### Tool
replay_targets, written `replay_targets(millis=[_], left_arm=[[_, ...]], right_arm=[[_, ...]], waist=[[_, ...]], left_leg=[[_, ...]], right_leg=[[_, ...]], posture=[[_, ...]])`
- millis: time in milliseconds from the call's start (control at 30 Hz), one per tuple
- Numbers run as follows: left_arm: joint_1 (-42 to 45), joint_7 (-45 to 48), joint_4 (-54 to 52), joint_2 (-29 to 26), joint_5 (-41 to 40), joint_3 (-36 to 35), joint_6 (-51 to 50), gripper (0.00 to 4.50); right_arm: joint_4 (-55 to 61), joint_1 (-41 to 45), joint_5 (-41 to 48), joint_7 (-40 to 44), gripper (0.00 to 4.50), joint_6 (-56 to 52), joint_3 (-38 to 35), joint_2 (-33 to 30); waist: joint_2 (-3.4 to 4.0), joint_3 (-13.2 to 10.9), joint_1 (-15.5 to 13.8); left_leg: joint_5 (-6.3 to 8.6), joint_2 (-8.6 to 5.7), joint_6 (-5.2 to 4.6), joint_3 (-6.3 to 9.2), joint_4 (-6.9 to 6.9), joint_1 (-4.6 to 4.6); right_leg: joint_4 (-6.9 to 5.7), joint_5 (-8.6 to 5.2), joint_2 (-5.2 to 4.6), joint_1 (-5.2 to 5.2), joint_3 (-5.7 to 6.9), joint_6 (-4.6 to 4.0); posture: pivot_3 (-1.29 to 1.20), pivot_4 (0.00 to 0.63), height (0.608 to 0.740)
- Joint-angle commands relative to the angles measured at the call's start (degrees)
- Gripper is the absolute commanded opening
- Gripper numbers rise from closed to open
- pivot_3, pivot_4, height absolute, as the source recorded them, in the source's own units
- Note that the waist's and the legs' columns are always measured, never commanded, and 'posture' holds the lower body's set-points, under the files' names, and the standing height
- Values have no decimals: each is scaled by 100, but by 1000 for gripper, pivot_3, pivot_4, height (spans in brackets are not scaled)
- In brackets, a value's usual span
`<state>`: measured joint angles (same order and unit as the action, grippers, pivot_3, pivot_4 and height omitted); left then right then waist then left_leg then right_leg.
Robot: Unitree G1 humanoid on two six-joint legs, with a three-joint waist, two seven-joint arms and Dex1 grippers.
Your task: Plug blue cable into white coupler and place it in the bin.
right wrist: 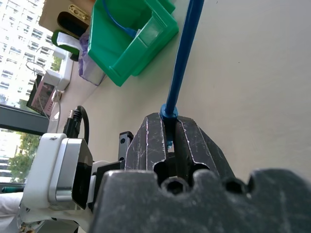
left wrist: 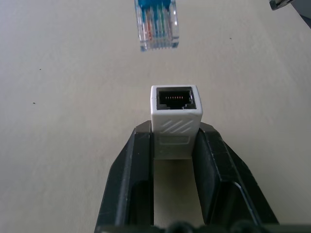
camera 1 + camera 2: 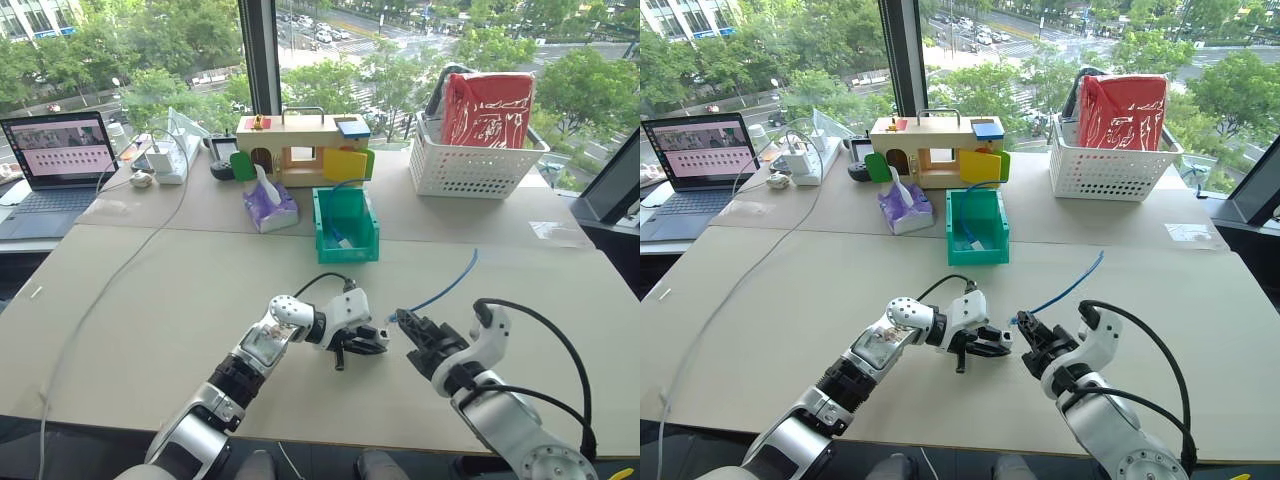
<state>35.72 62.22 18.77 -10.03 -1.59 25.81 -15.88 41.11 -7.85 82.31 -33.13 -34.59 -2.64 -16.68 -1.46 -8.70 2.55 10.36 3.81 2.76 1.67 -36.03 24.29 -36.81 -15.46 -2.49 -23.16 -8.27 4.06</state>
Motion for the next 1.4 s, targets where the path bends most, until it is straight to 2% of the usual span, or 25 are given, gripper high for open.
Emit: replay_targets(millis=[33,400,933,1400], left_arm=[[-112,-88,-31,24,88,136,-209,630],[-180,-248,-149,40,109,147,-355,630],[-283,-748,-406,153,82,52,-949,630],[-270,-783,-524,78,65,82,-1083,630]], right_arm=[[138,2,107,-92,0,-43,10,-142],[-22,-57,99,-98,0,-53,98,-275],[-339,9,-397,5,0,-113,107,-262],[-292,203,-891,225,0,-369,227,-403]], waist=[[0,0,-10],[-1,0,-8],[-32,30,-11],[-43,45,-8]], left_leg=[[0,0,0,0,-1,1],[0,0,0,0,-1,0],[0,0,0,1,-10,-10],[0,0,0,2,-10,-11]], right_leg=[[1,0,0,0,0,0],[0,0,0,1,0,0],[0,-1,0,15,0,2],[0,-1,0,16,-1,3]], posture=[[0,150,725],[0,150,725],[0,150,725],[0,150,725]])
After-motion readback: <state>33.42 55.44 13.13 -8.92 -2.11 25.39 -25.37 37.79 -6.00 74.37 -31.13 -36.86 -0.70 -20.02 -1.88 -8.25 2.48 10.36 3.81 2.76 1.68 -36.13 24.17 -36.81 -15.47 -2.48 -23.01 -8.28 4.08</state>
